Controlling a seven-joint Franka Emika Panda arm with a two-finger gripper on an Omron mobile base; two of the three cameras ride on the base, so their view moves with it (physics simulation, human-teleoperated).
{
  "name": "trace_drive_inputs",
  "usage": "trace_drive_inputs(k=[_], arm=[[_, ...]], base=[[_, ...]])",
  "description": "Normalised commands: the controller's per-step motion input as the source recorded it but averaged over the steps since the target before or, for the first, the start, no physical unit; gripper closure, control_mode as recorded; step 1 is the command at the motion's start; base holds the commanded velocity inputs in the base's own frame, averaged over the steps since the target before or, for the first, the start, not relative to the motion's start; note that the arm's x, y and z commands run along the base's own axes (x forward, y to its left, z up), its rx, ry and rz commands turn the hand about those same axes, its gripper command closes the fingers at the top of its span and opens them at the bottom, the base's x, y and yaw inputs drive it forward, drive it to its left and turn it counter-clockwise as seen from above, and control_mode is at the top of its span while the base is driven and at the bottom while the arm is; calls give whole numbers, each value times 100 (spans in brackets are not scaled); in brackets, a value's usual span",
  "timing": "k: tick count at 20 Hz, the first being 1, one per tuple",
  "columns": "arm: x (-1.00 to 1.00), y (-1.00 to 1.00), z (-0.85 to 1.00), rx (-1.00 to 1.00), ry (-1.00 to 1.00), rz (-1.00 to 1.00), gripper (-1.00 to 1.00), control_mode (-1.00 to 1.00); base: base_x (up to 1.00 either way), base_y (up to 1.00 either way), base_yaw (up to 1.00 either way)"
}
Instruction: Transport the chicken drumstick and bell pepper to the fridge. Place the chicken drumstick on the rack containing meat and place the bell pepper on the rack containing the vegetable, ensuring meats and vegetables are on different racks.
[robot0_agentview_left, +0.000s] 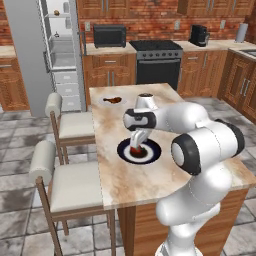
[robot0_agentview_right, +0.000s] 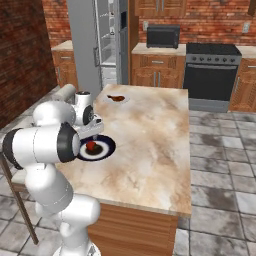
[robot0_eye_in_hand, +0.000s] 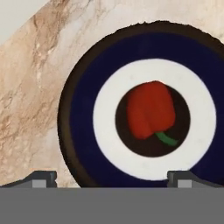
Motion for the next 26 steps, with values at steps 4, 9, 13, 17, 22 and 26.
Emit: trace_drive_inputs(k=[4,9,13,17,22,26], arm=[[48,11,-30,0,6,5,-100,-100],[39,19,-31,-1,1,1,-100,-100],[26,3,-17,0,1,0,-100,-100],[-7,0,-21,0,8,0,-100,-100],[-27,0,-8,0,7,0,-100,-100],[-1,0,-19,0,0,0,-100,-100]], base=[[0,0,0],[0,0,0],[0,0,0],[0,0,0],[0,0,0],[0,0,0]])
